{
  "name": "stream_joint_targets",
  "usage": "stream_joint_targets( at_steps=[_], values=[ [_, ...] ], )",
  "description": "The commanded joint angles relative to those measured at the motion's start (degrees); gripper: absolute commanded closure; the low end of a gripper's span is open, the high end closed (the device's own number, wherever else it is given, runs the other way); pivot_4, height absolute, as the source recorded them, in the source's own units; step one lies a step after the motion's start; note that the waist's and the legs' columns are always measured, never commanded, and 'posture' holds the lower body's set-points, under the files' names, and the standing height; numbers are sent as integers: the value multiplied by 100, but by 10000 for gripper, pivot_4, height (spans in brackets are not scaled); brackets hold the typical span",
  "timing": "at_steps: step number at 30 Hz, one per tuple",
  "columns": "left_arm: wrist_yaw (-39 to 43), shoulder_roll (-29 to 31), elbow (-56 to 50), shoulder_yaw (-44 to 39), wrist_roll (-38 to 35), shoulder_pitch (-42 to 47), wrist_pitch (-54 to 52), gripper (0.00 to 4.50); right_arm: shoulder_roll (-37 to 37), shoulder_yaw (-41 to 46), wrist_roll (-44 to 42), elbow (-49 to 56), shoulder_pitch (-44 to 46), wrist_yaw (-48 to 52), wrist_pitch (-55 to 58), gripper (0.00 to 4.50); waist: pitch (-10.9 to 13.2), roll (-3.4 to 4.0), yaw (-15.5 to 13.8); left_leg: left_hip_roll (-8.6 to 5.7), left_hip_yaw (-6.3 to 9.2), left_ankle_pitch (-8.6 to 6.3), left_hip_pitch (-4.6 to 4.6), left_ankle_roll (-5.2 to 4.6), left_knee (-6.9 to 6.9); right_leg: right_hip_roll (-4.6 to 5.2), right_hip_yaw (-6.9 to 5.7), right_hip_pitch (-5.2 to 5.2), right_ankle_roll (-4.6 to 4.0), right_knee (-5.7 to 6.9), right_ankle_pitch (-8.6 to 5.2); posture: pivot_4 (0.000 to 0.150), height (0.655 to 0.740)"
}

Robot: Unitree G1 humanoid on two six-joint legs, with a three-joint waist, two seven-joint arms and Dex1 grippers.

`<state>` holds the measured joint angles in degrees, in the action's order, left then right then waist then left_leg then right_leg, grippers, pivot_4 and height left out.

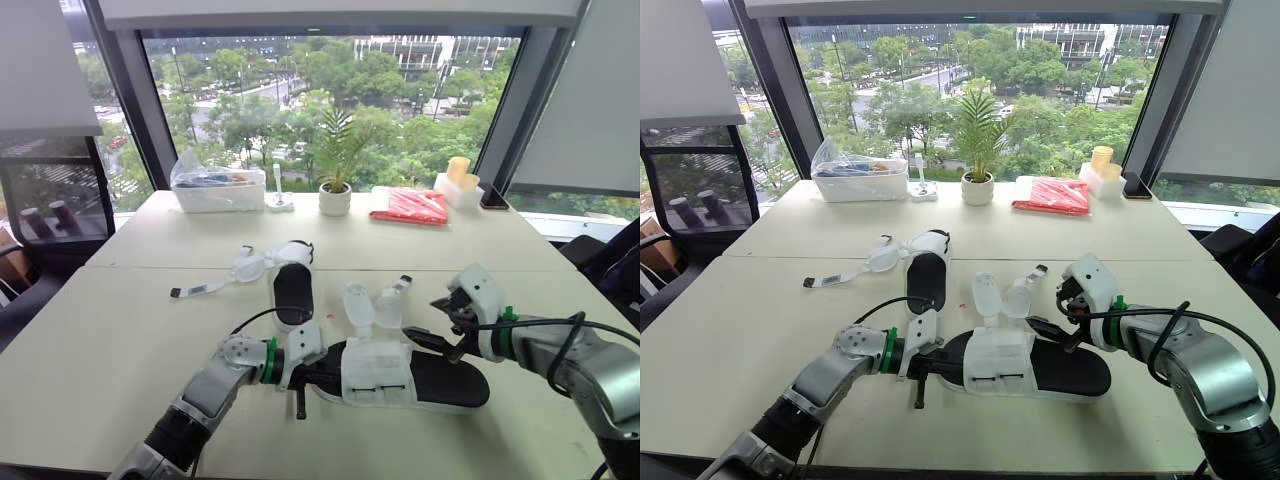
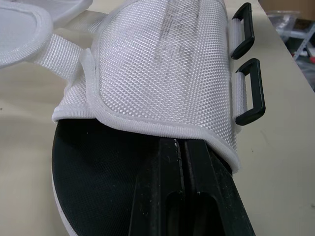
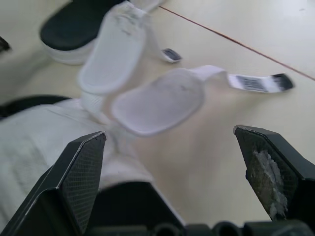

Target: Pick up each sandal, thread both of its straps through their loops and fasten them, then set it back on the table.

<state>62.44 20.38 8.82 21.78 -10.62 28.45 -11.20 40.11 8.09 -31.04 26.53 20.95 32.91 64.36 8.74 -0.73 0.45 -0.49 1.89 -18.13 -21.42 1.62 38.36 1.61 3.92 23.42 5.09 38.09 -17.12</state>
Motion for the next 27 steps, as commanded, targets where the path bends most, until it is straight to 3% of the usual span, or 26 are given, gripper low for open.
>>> stream_joint_targets(
  at_steps=[1, 12, 18, 27],
  values=[
    [46, -110, 95, 148, 160, -4, 186, 44402, -474, 451, -430, -379, 449, -248, 448, 0, -1, -1, 13, 0, 1, 0, 1, 0, 1, -1, 0, 0, 0, 0, 0, 1500, 7400],
    [24, -134, 75, 161, 342, -137, 312, 44402, -951, 245, 50, -2764, 1512, -671, 211, 0, -2, 1, 16, -2, -1, -1, 0, -3, 1, 5, -1, 1, 1, 0, 1, 1500, 7400],
    [3, -119, 30, 130, 359, -172, 300, 44402, -1527, 641, -208, -3981, 1955, -605, 227, 0, -3, 3, 21, -1, -1, -1, 1, -3, 1, 4, -1, 1, 1, 3, 1, 1500, 7400],
    [-171, -181, -163, 92, 339, -272, 100, 44402, -1898, 1150, -197, -6234, 3212, -565, -623, 0, -3, 3, 22, -2, -2, -1, -1, -3, 0, 6, -2, 3, 2, 2, 1, 1500, 7400]
  ],
)
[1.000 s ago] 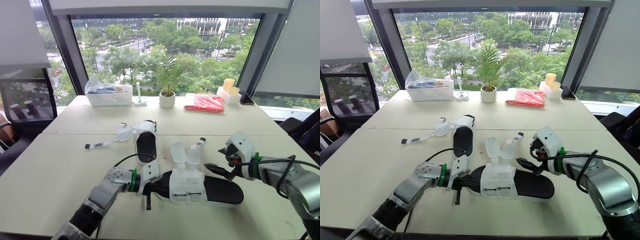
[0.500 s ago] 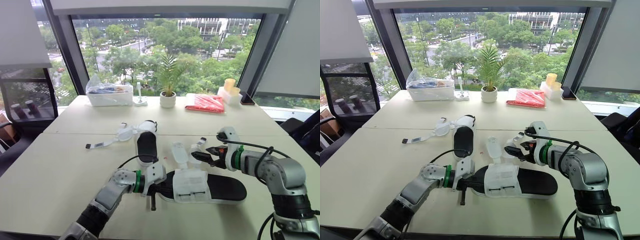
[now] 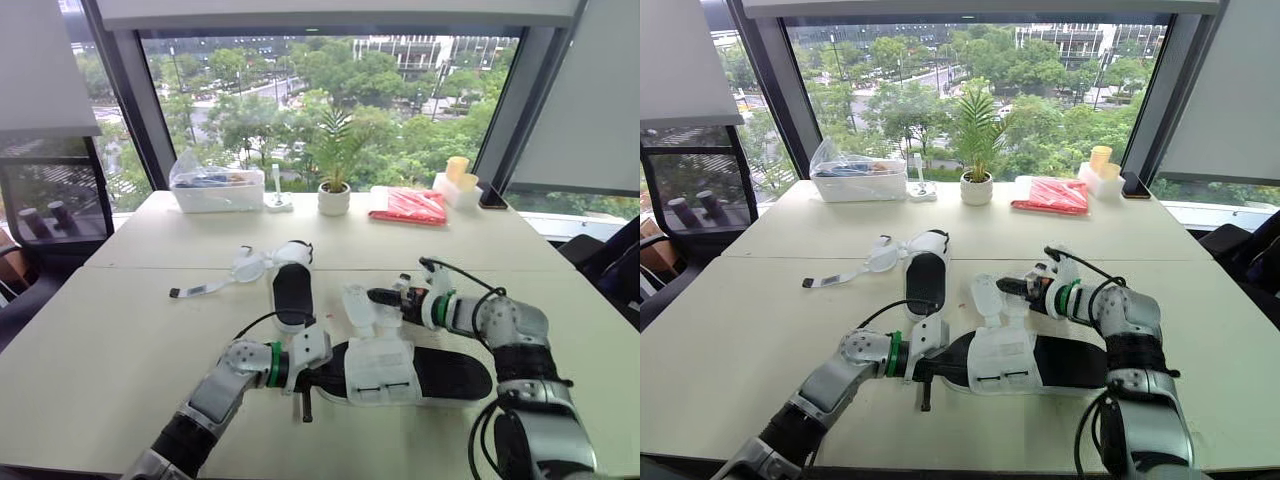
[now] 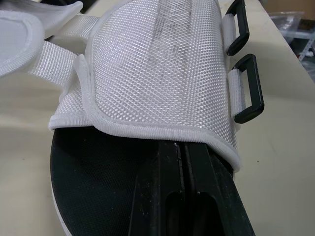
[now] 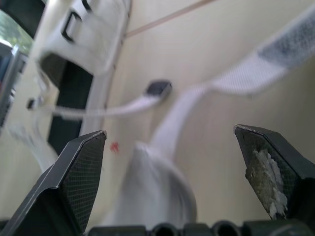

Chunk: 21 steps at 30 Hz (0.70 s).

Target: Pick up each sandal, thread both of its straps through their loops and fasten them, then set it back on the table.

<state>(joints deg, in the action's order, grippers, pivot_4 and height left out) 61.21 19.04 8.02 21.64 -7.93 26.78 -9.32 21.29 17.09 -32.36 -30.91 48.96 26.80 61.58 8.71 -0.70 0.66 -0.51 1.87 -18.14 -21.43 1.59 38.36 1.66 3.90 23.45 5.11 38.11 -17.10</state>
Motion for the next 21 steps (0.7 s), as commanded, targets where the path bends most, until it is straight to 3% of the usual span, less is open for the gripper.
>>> stream_joint_targets(
  at_steps=[1, 7, 10, 13, 14, 16, 19, 21],
  values=[
    [-63, -47, -99, 101, 67, -116, -102, 44402, -23, 333, -70, -768, 568, 40, -466, 0, 0, 0, 4, 0, -1, 0, 0, 0, 0, 0, 0, 0, 0, 0, 0, 1500, 7400],
    [-188, -22, -226, 67, 86, -191, -146, 44402, 20, 641, -19, -2083, 1309, 46, -1234, 0, 0, 0, 13, 0, -1, 0, 0, 0, -3, 1, 0, 1, 0, 0, 0, 1500, 7400],
    [-234, -9, -281, 53, 71, -222, -180, 45000, 74, 682, 4, -2408, 1543, 127, -1472, 8265, 0, 1, 13, 0, -1, 0, 0, 0, -3, 1, 0, 2, 0, 0, 0, 1500, 7400],
    [-275, -8, -325, 48, 70, -236, -210, 45000, 144, 671, -22, -2458, 1647, 297, -1468, 23154, 0, 1, 16, 0, -2, 0, 0, 0, -4, 1, 0, 2, 0, 0, 0, 1500, 7400],
    [-298, -16, -338, 45, 69, -243, -219, 45000, 181, 649, -110, -2173, 1559, 384, -1232, 23154, 0, 1, 16, 0, -2, 0, 0, 0, -4, 1, 0, 2, 0, 0, 0, 1500, 7400],
    [-327, -26, -348, 41, 64, -252, -229, 45000, 215, 620, -312, -1573, 1351, 538, -803, 29354, 0, 1, 12, 0, -1, 0, 0, 0, -4, 2, 0, 2, 0, 0, 0, 1500, 7400],
    [-340, -32, -360, 44, 57, -262, -244, 45000, 175, 660, -800, -58, 786, 573, -37, 43665, 0, 1, -3, 0, 1, 0, -7, 0, -6, 4, 0, 7, 0, -1, 0, 1500, 7400],
    [-337, -34, -354, 43, 52, -265, -243, 45000, 101, 801, -1280, 1116, 351, 452, 510, 43665, 0, 2, 1, 0, 3, 0, -9, 0, -9, 5, 0, 9, 0, -2, 0, 1500, 7400]
  ],
)
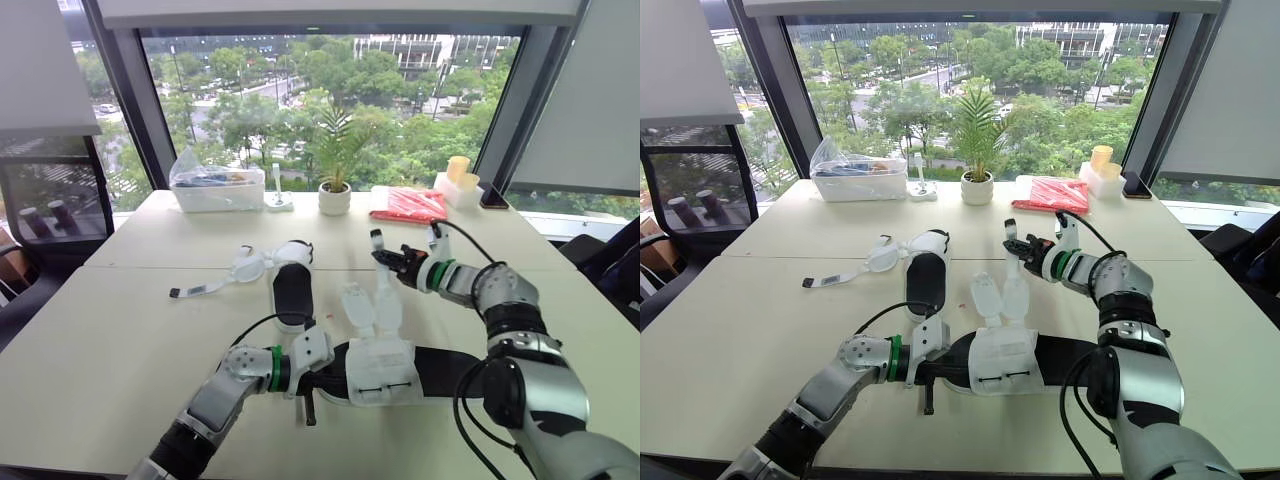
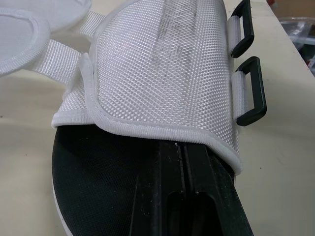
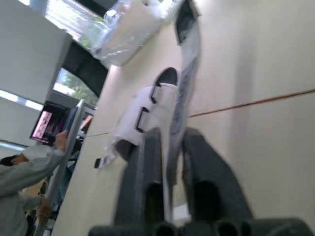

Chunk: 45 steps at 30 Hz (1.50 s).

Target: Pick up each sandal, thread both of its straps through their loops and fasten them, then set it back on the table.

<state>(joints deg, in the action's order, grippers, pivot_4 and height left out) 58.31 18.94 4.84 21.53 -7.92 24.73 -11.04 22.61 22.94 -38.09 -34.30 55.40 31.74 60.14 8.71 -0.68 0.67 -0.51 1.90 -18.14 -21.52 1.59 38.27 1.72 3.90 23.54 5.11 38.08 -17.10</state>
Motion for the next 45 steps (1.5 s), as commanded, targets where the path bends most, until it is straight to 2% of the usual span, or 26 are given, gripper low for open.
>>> stream_joint_targets(
  at_steps=[1, 6, 10, 13, 15, 17, 22, 28, 31, 35, 36, 38, 43, 45],
  values=[
    [-46, -25, -29, 53, 48, -59, -67, 45000, -73, 313, -970, 2016, -508, -155, 927, 43665, 0, 0, 6, 0, 1, 0, 0, 0, -3, 0, 0, 1, 0, 0, 0, 1500, 7400],
    [-38, -49, 16, 44, 32, -37, -55, 45000, -271, 586, -1969, 3910, -1207, -603, 1550, 43665, 0, 1, 7, 0, 1, 0, 2, 0, -3, 1, 1, 0, 0, 0, 0, 1500, 7400],
    [-24, -71, 65, 40, 20, -12, -43, 45000, -43, 194, -1978, 5283, -1865, -498, 1096, 43665, 0, 1, -5, 0, 1, 0, 1, -1, -3, 1, 0, -2, 0, -3, 0, 1500, 7400],
    [-1, -75, 89, 33, 17, 4, -36, 45000, 398, -264, -1565, 6174, -2506, -97, 406, 43665, 0, 0, -6, 0, 1, -1, 0, -2, -3, 0, 0, -3, 0, -9, 0, 1500, 7400],
    [17, -65, 103, 23, 13, 8, -39, 45000, 850, -797, -636, 6699, -3109, 250, -678, 43665, 0, 0, -14, -1, 0, -2, 2, -3, -3, 0, 0, -6, 1, -10, 0, 1500, 7400],
    [40, -40, 106, 3, -3, 0, -60, 45000, 1375, -1410, 658, 7165, -3959, 787, -2351, 43665, 0, 0, -22, -1, 1, -2, 5, -3, -3, -4, -2, -10, 1, -14, -1, 1500, 7400],
    [76, -12, 148, -32, -32, 15, -102, 45000, 2050, -2063, 2586, 6787, -5209, 1637, -5735, 43665, 2, -4, 12, -2, -2, -2, 15, -4, 0, -15, -3, -20, 3, -15, -2, 1500, 7400],
    [143, 23, 136, -81, -95, 60, -206, 45000, 2614, -2510, 3504, 5629, -5594, 2530, -9827, 43665, 5, -10, 10, -1, -4, -2, 34, -4, 3, -21, -7, -40, 5, -13, -1, 1500, 7400],
    [148, 34, 127, -76, -105, 56, -220, 45000, 2758, -2847, 3709, 4934, -5447, 2640, -10907, 43665, 7, -12, 12, 0, -4, -2, 35, -3, 3, -21, -7, -40, 5, -13, -1, 1500, 7400],
    [120, 43, 52, -62, -111, 23, -278, 45000, 2908, -3219, 3825, 4360, -5153, 2697, -11442, 43665, 6, -12, 7, 0, -4, -2, 38, -3, 3, -19, -6, -41, 4, -12, -1, 1500, 7400],
    [109, 49, 31, -64, -112, 12, -290, 45000, 2977, -3289, 3802, 4286, -5086, 2736, -11432, 38737, 6, -11, 4, 1, -4, -2, 38, -3, 4, -19, -4, -41, 4, -12, -1, 1500, 7400],
    [83, 55, -8, -73, -117, -13, -317, 45000, 3185, -3379, 3705, 4190, -4977, 2849, -11385, 31780, 6, -11, 1, 1, -3, -2, 38, -3, 4, -18, -1, -41, 3, -12, -1, 1500, 7400],
    [8, 59, -113, -71, -119, -90, -375, 45000, 4126, -3364, 3137, 4340, -5004, 3357, -10507, 6785, 6, -8, -11, 1, -1, -2, 37, -3, 6, -15, 1, -43, 3, -13, -1, 1500, 7400],
    [-18, 58, -123, -68, -112, -94, -371, 45000, 4513, -3306, 2779, 4541, -5126, 3602, -9931, 6785, 6, -9, -8, 1, -2, -2, 37, -3, 7, -12, 2, -44, 3, -13, -1, 1500, 7400]
  ],
)
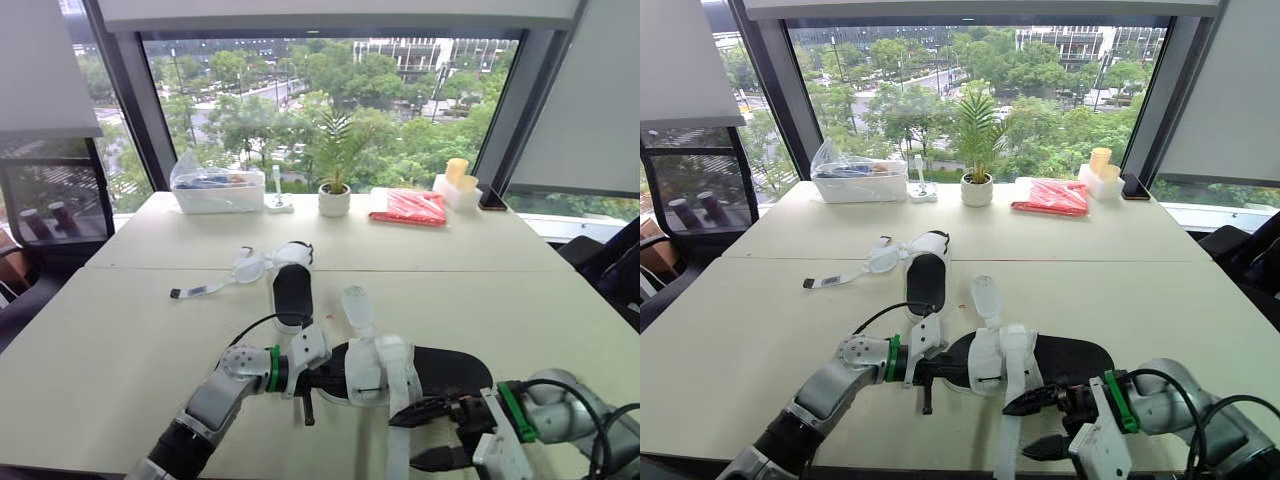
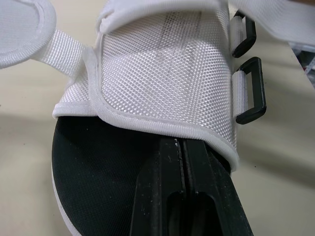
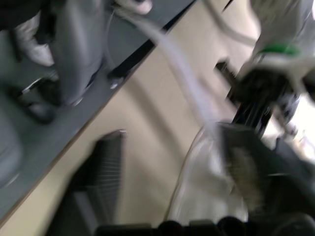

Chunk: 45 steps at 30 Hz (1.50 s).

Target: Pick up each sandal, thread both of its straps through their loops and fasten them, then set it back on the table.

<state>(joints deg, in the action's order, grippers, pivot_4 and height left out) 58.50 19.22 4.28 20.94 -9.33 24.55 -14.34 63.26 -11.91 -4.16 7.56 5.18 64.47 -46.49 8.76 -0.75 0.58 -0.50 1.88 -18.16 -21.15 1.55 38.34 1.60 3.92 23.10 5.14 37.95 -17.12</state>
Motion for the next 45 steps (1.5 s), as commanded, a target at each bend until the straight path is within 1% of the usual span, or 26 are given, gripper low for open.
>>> stream_joint_targets(
  at_steps=[1, 3, 4, 6, 10, 13, 15, 16, 17, 18, 22, 28, 30, 32, 33, 37, 39, 41, 43, 45],
  values=[
    [-47, 27, -68, -5, 33, -76, -35, 45000, 583, 244, -857, 479, -194, 382, 1086, 6785, 0, -1, 0, 1, 1, 0, 0, 0, 0, 0, 0, 0, 0, 0, 0, 1500, 7400],
    [-64, 16, -74, 6, 39, -78, -29, 45000, 885, 463, -1648, 819, -438, 496, 2059, 6785, 0, 0, -3, 2, 4, 0, 0, 0, 0, 0, -1, 0, 0, 0, 0, 1500, 7400],
    [-69, 13, -75, 9, 40, -77, -26, 45000, 960, 561, -1901, 948, -514, 545, 2394, 6785, 0, 0, -5, 2, 4, 0, -1, 0, 0, 1, -1, 0, 0, 0, 0, 1500, 7400],
    [-76, 6, -78, 11, 37, -78, -21, 45000, 929, 644, -1617, 842, -465, 739, 1957, 6785, 1, -2, -4, 2, 5, 0, -2, 0, 1, 2, -1, -1, 0, 0, 0, 1500, 7400],
    [-72, -13, -52, 29, 26, -64, -9, 45000, 886, 914, -1999, 979, -680, 812, 2638, 6785, 1, -2, -13, 1, 4, 0, 0, 0, 3, 1, -2, -4, 0, 0, 0, 1500, 7400],
    [-62, -19, -38, 38, 27, -54, 7, 45000, 810, 1018, -1700, 923, -827, 952, 2308, 6785, 1, -2, -15, 1, 4, 0, -1, 0, 3, 1, -2, -4, 0, -1, 0, 1500, 7400],
    [-54, -32, -18, 51, 30, -40, 14, 45000, 755, 1002, -1017, 528, -912, 1018, 1365, 6785, 1, -2, -16, 1, 4, 0, -1, 0, 3, 0, -3, -4, 0, -1, 0, 1500, 7400],
    [-48, -37, -9, 57, 32, -34, 18, 45000, 576, 1024, -558, 263, -826, 845, 686, 6785, 1, -2, -15, 1, 4, 0, 0, 0, 3, -1, -3, -4, 0, -1, 0, 1500, 7400],
    [-44, -41, -3, 60, 33, -30, 21, 45000, 438, 1042, -248, 71, -752, 709, 207, 6785, 0, -3, -11, 1, 3, 0, 0, 0, 3, -2, -3, -4, 0, 0, 0, 1500, 7400],
    [-40, -44, -1, 61, 33, -29, 21, 45000, 378, 1048, -125, -26, -784, 646, -74, 6785, 0, -3, -12, 1, 1, 0, 1, 0, 4, -3, -3, -4, 0, 0, 0, 1500, 7400],
    [-30, -55, 12, 59, 33, -20, 16, 45000, 470, 1089, -99, -16, -1163, 542, -217, 6785, -1, -1, -24, 0, 1, 0, 0, 0, 4, -3, -3, -3, 0, 1, 0, 1500, 7400],
    [-31, -63, 30, 51, 34, -15, 17, 45000, 413, 1496, 80, -72, -1620, 51, -512, 6785, -1, -1, -17, 0, 0, 0, 4, 0, 10, -3, -2, -7, 0, 6, 0, 1500, 7400],
    [-28, -64, 28, 53, 36, -14, 18, 45000, 416, 1580, 7, -48, -1817, -55, -325, 6785, -1, -1, -22, 0, 1, 0, 12, 0, 11, -3, -2, -17, 0, 5, 0, 1500, 7400],
    [-16, -58, 38, 50, 36, -5, 22, 45000, 378, 1638, -442, 203, -1980, -164, 428, 6785, 0, -2, -16, 0, 1, -1, 20, -2, 11, -4, -2, -27, 0, 3, 0, 1500, 7400],
    [-12, -55, 38, 52, 37, -1, 22, 45000, 411, 1680, -802, 413, -2038, -183, 995, 6785, 0, -2, -12, 0, 1, -1, 25, -2, 11, -4, -2, -31, 0, 3, 0, 1500, 7400],
    [16, -38, 49, 63, 40, 15, 33, 45000, 878, 1941, -2336, 1243, -2176, 88, 3258, 6785, 2, -2, -4, 0, 1, -3, 75, -5, 3, -3, 1, -76, -1, -1, -1, 1500, 7400],
    [27, -35, 55, 69, 45, 25, 40, 45000, 1149, 2129, -3250, 1626, -2188, 70, 4613, 6785, 3, -4, -1, 1, 2, -3, 77, -5, 2, -3, 2, -79, -1, -2, -1, 1500, 7400],
    [33, -38, 59, 71, 49, 34, 44, 45000, 1375, 2257, -3986, 1913, -2145, 52, 5757, 6785, 3, -5, -5, 2, 4, -3, 75, -5, 2, -1, 1, -77, -1, -2, -1, 1500, 7400],
    [35, -46, 59, 75, 54, 35, 47, 45000, 1475, 2231, -4499, 2072, -1980, -154, 6730, 6785, 6, -10, -12, 4, 7, -4, 72, -7, 0, -2, -1, -77, -1, -6, -1, 1500, 7400],
    [30, -50, 55, 79, 63, 33, 56, 45000, 1444, 2143, -4766, 2150, -1749, -446, 7486, 6785, 6, -10, -17, 4, 7, -4, 69, -8, -2, 1, -1, -75, -1, -11, -1, 1500, 7400]
  ],
)
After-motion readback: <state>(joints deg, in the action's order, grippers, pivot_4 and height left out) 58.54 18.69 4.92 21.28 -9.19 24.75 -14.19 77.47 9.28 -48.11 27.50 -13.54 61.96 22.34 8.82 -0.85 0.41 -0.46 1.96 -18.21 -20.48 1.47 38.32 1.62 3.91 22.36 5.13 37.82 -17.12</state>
